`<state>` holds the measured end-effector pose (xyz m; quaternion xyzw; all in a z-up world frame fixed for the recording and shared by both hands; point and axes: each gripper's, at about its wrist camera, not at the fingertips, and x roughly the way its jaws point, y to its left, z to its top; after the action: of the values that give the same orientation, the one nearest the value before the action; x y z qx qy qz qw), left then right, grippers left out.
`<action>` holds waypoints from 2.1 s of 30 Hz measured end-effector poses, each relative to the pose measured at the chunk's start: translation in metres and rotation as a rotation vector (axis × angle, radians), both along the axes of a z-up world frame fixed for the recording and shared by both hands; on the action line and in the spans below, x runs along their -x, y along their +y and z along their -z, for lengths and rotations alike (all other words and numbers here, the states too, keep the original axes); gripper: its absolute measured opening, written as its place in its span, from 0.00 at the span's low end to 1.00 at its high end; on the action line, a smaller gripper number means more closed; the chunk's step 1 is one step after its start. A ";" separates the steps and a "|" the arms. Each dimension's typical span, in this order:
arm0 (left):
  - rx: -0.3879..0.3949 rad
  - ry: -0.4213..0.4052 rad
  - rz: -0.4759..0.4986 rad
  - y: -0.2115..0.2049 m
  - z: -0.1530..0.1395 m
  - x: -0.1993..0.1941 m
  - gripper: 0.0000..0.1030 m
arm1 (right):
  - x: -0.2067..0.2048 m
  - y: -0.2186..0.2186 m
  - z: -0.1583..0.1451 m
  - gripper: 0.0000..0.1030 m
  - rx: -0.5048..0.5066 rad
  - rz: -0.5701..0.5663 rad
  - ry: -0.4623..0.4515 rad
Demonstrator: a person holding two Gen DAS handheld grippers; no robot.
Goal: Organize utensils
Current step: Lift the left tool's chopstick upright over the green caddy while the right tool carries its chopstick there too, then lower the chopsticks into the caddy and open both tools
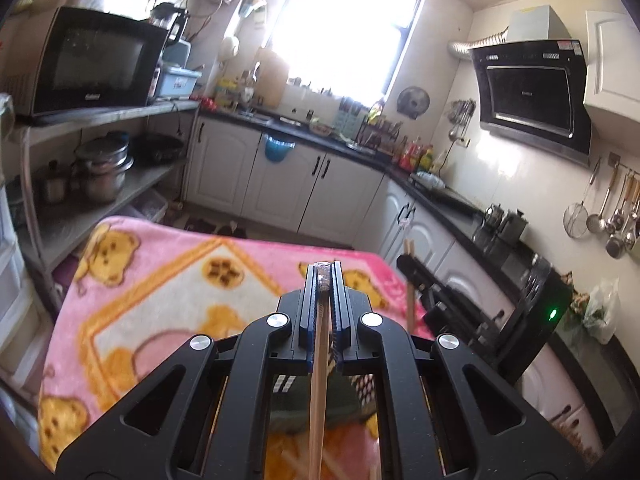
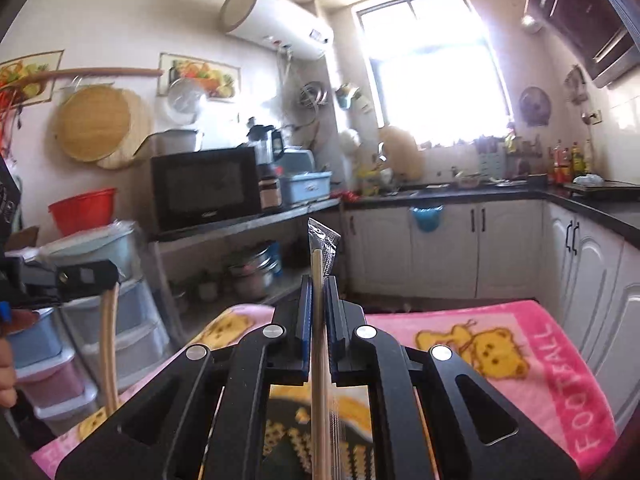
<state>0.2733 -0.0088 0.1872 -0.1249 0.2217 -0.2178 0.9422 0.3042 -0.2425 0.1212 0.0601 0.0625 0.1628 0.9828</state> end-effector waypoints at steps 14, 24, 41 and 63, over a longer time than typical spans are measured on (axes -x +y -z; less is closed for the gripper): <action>-0.060 -0.161 -0.136 -0.022 -0.013 -0.048 0.03 | -0.016 0.002 0.006 0.07 0.021 0.062 -0.087; -0.076 -0.156 -0.138 -0.026 0.031 -0.053 0.03 | 0.004 -0.001 0.024 0.07 0.039 0.049 -0.057; -0.118 -0.125 -0.132 -0.021 0.072 -0.024 0.04 | 0.044 -0.025 0.041 0.16 0.007 0.048 0.064; -0.074 -0.003 -0.139 0.006 0.091 0.015 0.57 | 0.076 -0.030 0.061 0.44 0.053 0.077 0.215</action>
<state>0.2584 -0.0027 0.0961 -0.1049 0.2191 -0.1436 0.9594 0.2282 -0.2723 0.0607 0.0537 0.1695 0.1160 0.9772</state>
